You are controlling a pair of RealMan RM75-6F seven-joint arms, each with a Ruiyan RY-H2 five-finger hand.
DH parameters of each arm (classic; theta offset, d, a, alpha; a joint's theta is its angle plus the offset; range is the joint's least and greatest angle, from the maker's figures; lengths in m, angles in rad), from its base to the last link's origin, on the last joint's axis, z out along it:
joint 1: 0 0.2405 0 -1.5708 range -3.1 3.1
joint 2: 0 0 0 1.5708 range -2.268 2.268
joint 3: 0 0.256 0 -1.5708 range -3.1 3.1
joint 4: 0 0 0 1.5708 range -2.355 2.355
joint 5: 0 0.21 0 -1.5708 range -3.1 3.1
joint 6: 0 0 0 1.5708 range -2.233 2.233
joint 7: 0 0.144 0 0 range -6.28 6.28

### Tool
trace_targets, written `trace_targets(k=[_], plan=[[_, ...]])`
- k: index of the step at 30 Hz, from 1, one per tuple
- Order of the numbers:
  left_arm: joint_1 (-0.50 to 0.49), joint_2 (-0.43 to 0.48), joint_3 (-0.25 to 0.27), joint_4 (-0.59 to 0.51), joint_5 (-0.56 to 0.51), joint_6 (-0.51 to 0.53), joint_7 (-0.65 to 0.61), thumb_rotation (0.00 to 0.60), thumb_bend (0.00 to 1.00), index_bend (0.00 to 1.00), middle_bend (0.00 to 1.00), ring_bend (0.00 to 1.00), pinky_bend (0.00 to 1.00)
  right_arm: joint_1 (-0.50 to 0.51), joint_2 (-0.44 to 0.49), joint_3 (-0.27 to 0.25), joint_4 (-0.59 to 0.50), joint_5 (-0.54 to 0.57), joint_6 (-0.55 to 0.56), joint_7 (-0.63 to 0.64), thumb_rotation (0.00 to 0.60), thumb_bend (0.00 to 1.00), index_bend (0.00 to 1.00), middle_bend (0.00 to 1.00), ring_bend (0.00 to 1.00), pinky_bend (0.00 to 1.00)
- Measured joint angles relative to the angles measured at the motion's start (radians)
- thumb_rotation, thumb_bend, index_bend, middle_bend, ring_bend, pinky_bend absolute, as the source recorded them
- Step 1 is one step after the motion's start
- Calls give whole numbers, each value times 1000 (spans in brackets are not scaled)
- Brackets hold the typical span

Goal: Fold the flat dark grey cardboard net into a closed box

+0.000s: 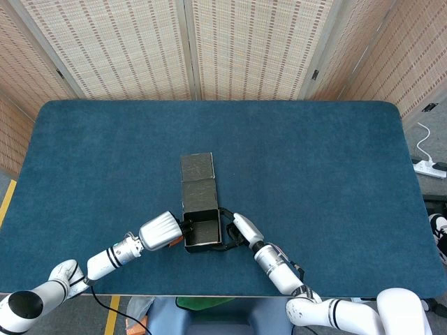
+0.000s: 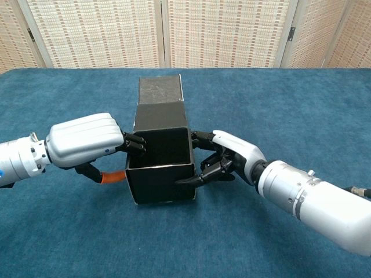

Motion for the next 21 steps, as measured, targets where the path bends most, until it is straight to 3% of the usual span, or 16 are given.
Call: trace_targets(k=[7, 11, 17, 19, 21], plan=[[5, 18, -11, -35, -7, 25, 1, 600, 393, 379, 364, 851, 927, 2, -15, 11, 14, 6, 12, -7, 600, 223, 408, 434, 808, 1000], [8, 38, -21, -76, -14, 38, 3, 600, 379, 253, 289, 839, 929, 7, -30, 21, 35, 15, 15, -13, 600, 223, 408, 417, 808, 1000], [15, 83, -43, -150, -29, 71, 1, 600, 379, 208, 254, 824, 929, 26, -67, 49, 102, 37, 10, -21, 600, 223, 397, 377, 804, 1000], [21, 100, -53, -178, -38, 84, -12, 600, 379, 207, 247, 820, 932, 40, -87, 63, 136, 45, 4, -20, 600, 222, 339, 338, 796, 1000], [26, 116, -60, -205, -49, 91, -36, 600, 379, 203, 240, 817, 937, 56, -107, 74, 165, 50, -7, -17, 600, 201, 178, 225, 762, 1000]])
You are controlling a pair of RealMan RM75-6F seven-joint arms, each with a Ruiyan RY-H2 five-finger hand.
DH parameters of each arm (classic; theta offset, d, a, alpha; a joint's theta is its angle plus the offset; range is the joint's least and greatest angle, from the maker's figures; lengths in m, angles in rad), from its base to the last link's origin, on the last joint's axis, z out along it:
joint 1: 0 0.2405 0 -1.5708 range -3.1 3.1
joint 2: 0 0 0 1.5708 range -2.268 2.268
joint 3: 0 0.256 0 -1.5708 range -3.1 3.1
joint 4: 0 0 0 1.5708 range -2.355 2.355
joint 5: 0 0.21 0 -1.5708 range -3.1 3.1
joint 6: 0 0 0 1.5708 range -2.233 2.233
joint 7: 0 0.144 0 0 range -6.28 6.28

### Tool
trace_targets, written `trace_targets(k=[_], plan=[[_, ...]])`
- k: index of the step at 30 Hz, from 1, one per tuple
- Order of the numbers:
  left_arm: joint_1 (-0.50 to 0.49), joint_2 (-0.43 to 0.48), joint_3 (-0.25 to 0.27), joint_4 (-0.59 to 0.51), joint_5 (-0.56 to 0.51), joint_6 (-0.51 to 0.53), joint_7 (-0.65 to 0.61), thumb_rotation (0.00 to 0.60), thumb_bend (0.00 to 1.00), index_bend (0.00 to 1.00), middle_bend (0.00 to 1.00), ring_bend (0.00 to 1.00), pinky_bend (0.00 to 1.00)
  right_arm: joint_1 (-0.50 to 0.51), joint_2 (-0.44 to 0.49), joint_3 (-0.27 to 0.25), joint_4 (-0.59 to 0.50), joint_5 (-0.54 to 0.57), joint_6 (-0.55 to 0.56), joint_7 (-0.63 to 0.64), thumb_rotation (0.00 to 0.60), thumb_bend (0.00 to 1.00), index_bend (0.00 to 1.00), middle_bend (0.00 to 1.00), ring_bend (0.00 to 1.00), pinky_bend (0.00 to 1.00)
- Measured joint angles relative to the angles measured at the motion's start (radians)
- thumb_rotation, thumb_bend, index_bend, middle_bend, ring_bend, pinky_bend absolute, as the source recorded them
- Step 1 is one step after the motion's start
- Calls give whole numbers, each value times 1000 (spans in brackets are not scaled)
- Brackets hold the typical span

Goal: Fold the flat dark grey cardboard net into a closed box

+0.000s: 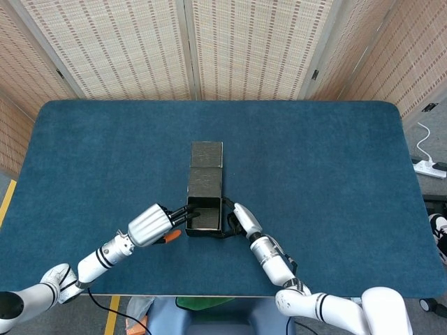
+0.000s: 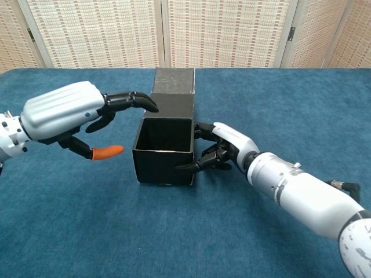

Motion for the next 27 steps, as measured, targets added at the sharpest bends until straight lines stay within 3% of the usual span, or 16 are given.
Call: trace_targets(k=[3, 6, 16, 27], plan=[[11, 35, -12, -58, -23, 7, -55, 600, 376, 186, 230, 814, 941, 25, -22, 6, 26, -6, -18, 6, 600, 122, 18, 84, 711, 1000], [24, 71, -21, -124, -52, 3, -117, 600, 364, 153, 217, 811, 945, 23, -31, -6, 35, -29, 4, 2, 600, 42, 0, 2, 652, 1000], [55, 171, -31, -330, -166, -132, -321, 600, 339, 33, 142, 778, 950, -32, 6, -75, -40, -81, 67, -9, 600, 0, 0, 0, 593, 1000], [49, 204, -27, -388, -241, -329, -482, 600, 252, 0, 0, 675, 947, -93, 105, -100, -169, -53, 89, -60, 600, 0, 0, 0, 573, 1000]])
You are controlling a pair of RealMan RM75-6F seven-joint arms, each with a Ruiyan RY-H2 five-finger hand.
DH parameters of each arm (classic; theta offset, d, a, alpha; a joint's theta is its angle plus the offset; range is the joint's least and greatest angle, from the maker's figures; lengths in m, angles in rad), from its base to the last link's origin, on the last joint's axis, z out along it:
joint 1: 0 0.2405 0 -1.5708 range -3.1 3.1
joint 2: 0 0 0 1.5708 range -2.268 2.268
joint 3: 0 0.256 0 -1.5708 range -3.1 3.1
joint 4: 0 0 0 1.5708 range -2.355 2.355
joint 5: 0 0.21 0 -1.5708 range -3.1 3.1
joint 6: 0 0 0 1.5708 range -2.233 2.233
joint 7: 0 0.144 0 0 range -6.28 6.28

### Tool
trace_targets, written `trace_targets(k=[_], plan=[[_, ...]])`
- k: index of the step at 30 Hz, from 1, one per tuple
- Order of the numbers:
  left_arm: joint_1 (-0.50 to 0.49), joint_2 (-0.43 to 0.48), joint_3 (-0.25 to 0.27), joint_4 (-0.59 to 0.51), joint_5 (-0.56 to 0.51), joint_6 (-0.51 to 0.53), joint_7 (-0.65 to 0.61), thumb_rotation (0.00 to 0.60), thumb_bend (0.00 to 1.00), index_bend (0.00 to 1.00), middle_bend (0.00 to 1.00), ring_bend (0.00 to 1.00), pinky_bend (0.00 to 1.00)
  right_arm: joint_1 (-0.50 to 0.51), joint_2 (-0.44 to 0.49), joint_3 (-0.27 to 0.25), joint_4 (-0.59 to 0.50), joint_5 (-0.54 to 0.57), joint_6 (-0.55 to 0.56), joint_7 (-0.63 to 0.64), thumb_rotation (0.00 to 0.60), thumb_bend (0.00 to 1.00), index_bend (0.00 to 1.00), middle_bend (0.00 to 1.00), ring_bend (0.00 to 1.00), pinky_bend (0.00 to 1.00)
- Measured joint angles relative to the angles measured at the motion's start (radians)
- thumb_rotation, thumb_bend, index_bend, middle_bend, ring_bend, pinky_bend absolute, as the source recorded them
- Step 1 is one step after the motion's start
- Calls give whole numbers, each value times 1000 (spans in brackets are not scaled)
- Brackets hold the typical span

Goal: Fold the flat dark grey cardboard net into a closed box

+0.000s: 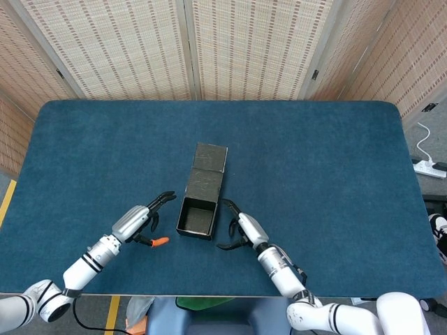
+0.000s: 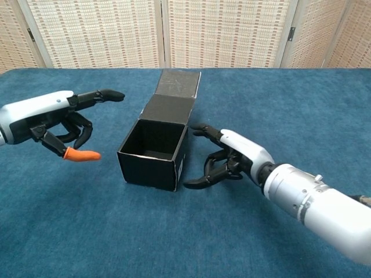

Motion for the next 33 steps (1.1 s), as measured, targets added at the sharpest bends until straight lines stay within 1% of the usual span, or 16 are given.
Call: trace_targets(k=[3, 8, 10, 13, 15, 17, 21, 28, 33], plan=[[-6, -13, -1, 23, -21, -58, -60, 600, 241, 0, 0, 655, 947, -25, 66, -14, -77, -2, 12, -9, 600, 0, 0, 0, 573, 1000], [-22, -52, -1, 92, -37, -149, -173, 600, 208, 0, 0, 632, 940, -68, 212, -26, -272, -44, 76, -21, 600, 0, 0, 0, 576, 1000], [-30, -63, -3, 106, -40, -176, -227, 600, 197, 0, 0, 628, 938, -82, 279, -20, -357, -68, 112, -23, 600, 0, 0, 0, 580, 1000], [-48, -85, -7, 137, -39, -217, -310, 600, 195, 0, 0, 627, 938, -98, 366, 0, -454, -100, 165, -29, 600, 0, 0, 2, 586, 1000], [-59, -104, -11, 167, -37, -239, -342, 600, 194, 0, 0, 624, 938, -105, 400, 14, -489, -115, 191, -32, 600, 0, 0, 9, 590, 1000], [-72, -121, -15, 190, -33, -257, -370, 600, 195, 0, 0, 621, 938, -111, 417, 23, -508, -129, 207, -29, 600, 0, 0, 15, 591, 1000], [-92, -147, -21, 219, -23, -279, -417, 600, 194, 0, 0, 619, 938, -114, 422, 21, -512, -135, 215, -27, 600, 0, 0, 28, 595, 1000], [-125, -202, -43, 281, -15, -298, -477, 600, 194, 0, 0, 619, 939, -118, 421, 16, -479, -126, 222, 7, 600, 0, 0, 49, 600, 1000], [-140, -226, -44, 312, 0, -299, -541, 600, 193, 0, 0, 619, 939, -116, 420, 15, -468, -123, 224, 15, 600, 0, 0, 60, 603, 1000]])
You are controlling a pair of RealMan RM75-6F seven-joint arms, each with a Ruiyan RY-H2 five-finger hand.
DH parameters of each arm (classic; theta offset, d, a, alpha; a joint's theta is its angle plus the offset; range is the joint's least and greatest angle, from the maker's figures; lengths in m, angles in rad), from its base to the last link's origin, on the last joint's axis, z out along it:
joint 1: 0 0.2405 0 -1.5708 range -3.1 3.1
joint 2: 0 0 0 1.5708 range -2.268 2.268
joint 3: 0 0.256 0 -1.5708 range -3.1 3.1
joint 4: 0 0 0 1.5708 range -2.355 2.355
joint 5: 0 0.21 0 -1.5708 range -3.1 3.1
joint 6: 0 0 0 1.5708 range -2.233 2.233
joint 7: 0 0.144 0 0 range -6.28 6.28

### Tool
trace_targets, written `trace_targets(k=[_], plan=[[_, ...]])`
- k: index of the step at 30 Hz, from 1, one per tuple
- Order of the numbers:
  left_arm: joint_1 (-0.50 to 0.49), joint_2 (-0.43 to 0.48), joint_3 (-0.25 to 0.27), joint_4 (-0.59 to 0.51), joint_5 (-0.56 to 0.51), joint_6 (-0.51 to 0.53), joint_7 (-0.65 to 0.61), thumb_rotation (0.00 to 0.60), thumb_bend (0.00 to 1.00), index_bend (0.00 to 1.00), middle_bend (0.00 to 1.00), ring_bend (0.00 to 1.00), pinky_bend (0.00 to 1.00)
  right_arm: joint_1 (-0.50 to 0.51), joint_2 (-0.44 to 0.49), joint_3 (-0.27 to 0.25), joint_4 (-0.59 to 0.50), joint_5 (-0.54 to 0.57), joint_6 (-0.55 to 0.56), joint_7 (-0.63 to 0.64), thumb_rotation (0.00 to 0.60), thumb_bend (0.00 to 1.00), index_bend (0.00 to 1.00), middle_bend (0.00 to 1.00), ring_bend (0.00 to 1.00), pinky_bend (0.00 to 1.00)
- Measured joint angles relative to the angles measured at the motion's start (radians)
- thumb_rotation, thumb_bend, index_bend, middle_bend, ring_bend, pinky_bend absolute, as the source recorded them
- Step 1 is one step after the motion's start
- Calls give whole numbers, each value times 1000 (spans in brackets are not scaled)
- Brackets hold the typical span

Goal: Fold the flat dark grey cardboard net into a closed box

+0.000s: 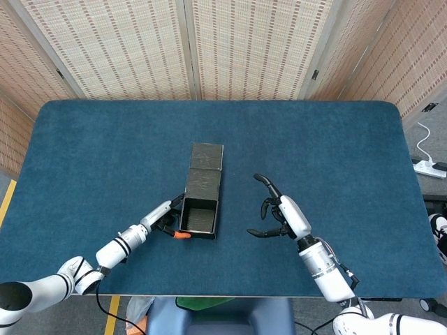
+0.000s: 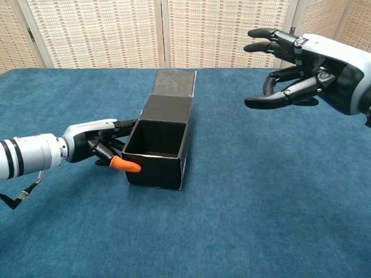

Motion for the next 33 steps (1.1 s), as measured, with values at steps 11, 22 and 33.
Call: trace_targets(k=[11, 22, 33], plan=[[4, -82, -8, 72, -13, 13, -44, 600, 196, 448, 413, 670, 936, 2, -12, 8, 35, 117, -37, -14, 600, 0, 0, 121, 639, 1000], [53, -17, -37, -47, -38, 98, -9, 600, 196, 539, 553, 699, 936, 82, -64, 79, 171, 394, -259, -15, 600, 3, 17, 185, 672, 1000], [82, 120, -49, -279, -23, 171, 127, 600, 195, 539, 549, 699, 936, 321, -246, 236, 442, 626, -415, -61, 600, 4, 25, 183, 675, 1000]])
